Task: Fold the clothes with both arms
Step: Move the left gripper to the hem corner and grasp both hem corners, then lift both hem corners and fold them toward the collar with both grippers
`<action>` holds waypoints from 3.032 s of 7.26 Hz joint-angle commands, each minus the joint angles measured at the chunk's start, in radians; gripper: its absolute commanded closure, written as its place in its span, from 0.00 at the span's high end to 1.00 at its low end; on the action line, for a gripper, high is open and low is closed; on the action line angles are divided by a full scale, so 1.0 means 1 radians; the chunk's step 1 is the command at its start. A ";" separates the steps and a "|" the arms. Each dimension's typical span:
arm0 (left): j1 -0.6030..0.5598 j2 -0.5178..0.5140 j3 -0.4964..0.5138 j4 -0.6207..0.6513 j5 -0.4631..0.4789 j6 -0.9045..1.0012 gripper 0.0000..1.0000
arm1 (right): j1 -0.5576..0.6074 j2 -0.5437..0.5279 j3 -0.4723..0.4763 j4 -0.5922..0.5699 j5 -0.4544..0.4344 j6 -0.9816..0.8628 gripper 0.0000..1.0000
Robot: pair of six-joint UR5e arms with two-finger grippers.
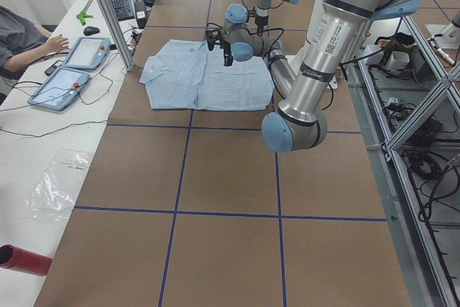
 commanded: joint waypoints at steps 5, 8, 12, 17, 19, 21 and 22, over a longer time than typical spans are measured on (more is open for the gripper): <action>0.265 0.290 -0.087 0.017 0.140 -0.040 0.99 | 0.013 0.002 0.056 0.005 -0.019 0.019 0.00; 0.297 0.327 -0.078 0.042 0.144 -0.057 0.92 | 0.036 0.002 0.063 0.005 -0.005 0.017 0.00; 0.325 0.329 -0.073 0.057 0.168 -0.069 0.54 | 0.056 0.004 0.063 0.005 0.010 0.017 0.00; 0.330 0.327 -0.079 0.102 0.200 -0.069 0.00 | 0.083 0.004 0.063 0.005 0.033 0.016 0.00; 0.330 0.321 -0.092 0.102 0.198 -0.067 0.00 | 0.093 0.004 0.063 0.005 0.036 0.016 0.00; 0.324 0.330 -0.125 0.107 0.192 -0.054 0.00 | 0.131 0.031 0.063 0.005 0.074 0.016 0.00; 0.314 0.330 -0.138 0.110 0.191 -0.052 0.00 | 0.160 0.037 0.066 0.005 0.108 0.016 0.00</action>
